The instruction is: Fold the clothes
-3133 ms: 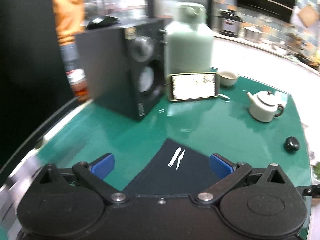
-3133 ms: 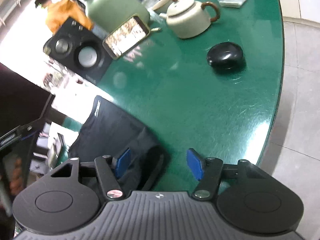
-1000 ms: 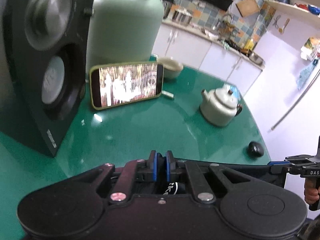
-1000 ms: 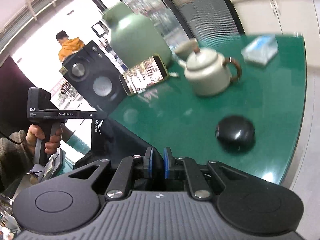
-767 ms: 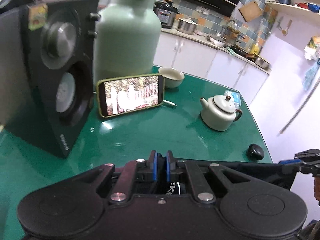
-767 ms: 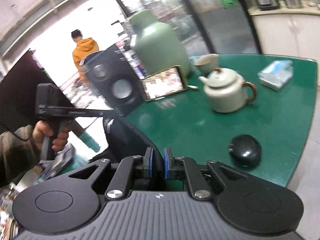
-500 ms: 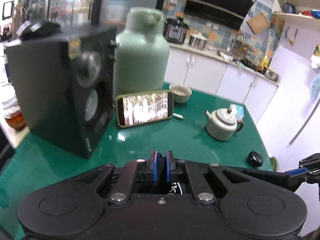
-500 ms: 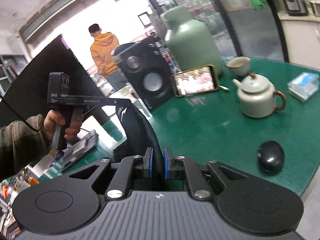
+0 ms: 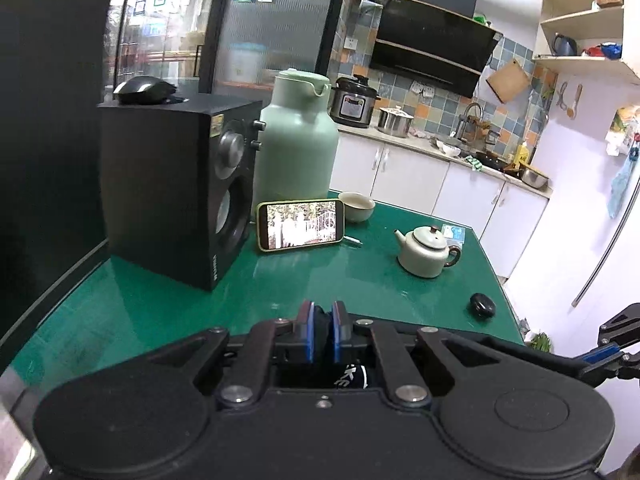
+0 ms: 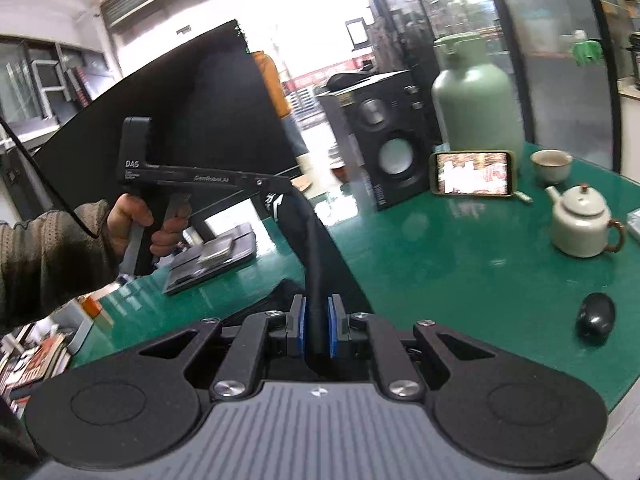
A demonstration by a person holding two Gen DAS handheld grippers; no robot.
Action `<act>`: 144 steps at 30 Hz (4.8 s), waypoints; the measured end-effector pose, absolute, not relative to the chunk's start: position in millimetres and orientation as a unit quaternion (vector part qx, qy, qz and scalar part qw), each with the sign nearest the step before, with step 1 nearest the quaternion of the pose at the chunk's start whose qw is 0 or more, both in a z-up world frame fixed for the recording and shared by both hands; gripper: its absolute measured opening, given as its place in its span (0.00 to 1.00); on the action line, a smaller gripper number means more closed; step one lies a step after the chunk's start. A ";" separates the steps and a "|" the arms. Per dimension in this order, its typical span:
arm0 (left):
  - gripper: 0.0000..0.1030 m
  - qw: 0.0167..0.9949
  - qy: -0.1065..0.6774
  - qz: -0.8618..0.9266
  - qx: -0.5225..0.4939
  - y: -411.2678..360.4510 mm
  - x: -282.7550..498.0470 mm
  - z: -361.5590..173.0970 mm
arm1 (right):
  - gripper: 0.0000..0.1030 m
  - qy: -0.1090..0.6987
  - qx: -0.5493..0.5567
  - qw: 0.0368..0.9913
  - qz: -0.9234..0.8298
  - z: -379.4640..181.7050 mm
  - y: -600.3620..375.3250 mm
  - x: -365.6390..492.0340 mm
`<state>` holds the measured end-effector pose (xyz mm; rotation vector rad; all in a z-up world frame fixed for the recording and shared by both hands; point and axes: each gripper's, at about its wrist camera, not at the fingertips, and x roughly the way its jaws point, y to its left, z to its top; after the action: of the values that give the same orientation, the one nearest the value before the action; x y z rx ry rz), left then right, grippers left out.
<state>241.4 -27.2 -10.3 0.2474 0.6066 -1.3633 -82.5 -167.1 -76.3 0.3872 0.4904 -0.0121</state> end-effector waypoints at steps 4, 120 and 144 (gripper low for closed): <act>0.10 0.735 0.276 -0.610 0.105 0.3 234.2 -12.0 | 0.10 0.254 0.187 0.949 0.020 -72.8 -156.6 -79.3; 0.24 0.784 0.331 -0.484 0.203 -28.9 232.5 -121.3 | 0.19 0.329 0.353 0.871 -0.090 -98.5 -210.6 -116.8; 0.35 0.735 0.408 -0.528 0.118 -7.6 235.7 -123.2 | 0.20 0.351 0.198 0.915 -0.037 -89.8 -166.7 -55.2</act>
<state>235.7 -7.6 -123.2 0.2589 0.8975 -1.1612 -55.2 -166.7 -89.8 0.4080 0.7220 -0.0753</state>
